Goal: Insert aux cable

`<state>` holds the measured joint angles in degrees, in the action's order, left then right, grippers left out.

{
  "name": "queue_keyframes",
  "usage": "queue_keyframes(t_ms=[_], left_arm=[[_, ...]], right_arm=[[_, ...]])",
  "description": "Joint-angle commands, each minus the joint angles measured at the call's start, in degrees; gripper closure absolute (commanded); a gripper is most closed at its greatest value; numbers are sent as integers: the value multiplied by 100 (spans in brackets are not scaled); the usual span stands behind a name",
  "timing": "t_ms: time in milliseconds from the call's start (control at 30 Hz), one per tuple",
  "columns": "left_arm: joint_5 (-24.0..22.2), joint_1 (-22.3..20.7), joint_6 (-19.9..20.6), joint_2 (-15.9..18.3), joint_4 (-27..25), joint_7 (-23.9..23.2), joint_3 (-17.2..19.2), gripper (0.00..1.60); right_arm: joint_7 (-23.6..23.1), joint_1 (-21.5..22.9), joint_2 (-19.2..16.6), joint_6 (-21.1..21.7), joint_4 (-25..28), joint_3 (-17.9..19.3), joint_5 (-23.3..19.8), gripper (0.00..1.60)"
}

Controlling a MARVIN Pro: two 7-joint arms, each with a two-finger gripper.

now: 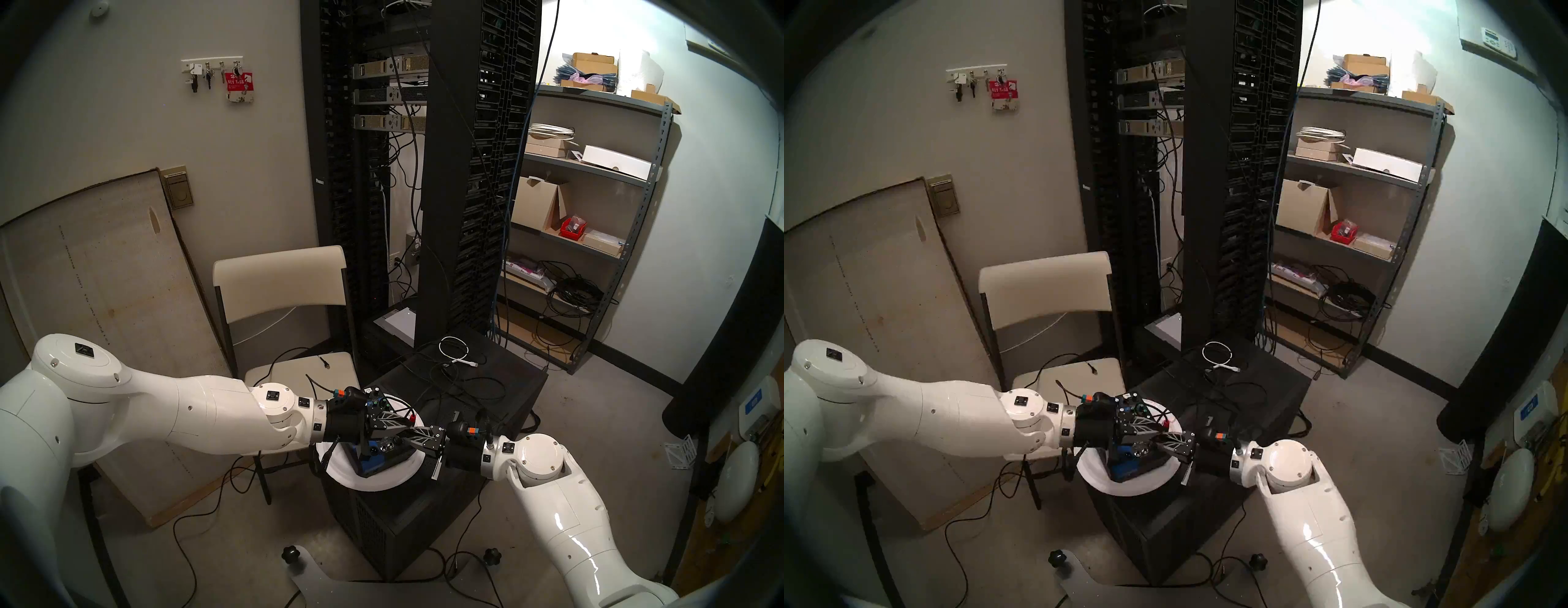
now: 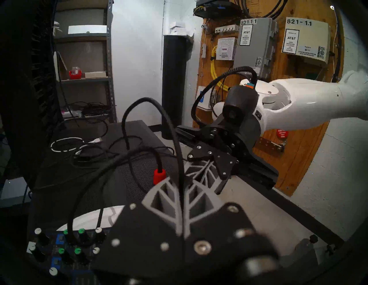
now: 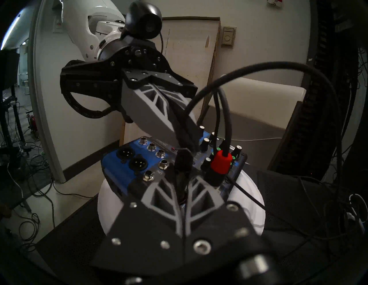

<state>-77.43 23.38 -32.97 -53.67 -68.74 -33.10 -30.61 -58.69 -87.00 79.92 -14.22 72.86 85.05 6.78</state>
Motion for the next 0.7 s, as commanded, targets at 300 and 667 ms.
queue_keyframes(t_ms=[300, 667], left_arm=[[-321, 53, -297, 163, -126, -379, 246, 61], [-389, 18, -351, 118, -90, -408, 345, 58]], right_arm=[[38, -9, 8, 48, 22, 85, 92, 160], [74, -20, 12, 74, 50, 148, 102, 160]])
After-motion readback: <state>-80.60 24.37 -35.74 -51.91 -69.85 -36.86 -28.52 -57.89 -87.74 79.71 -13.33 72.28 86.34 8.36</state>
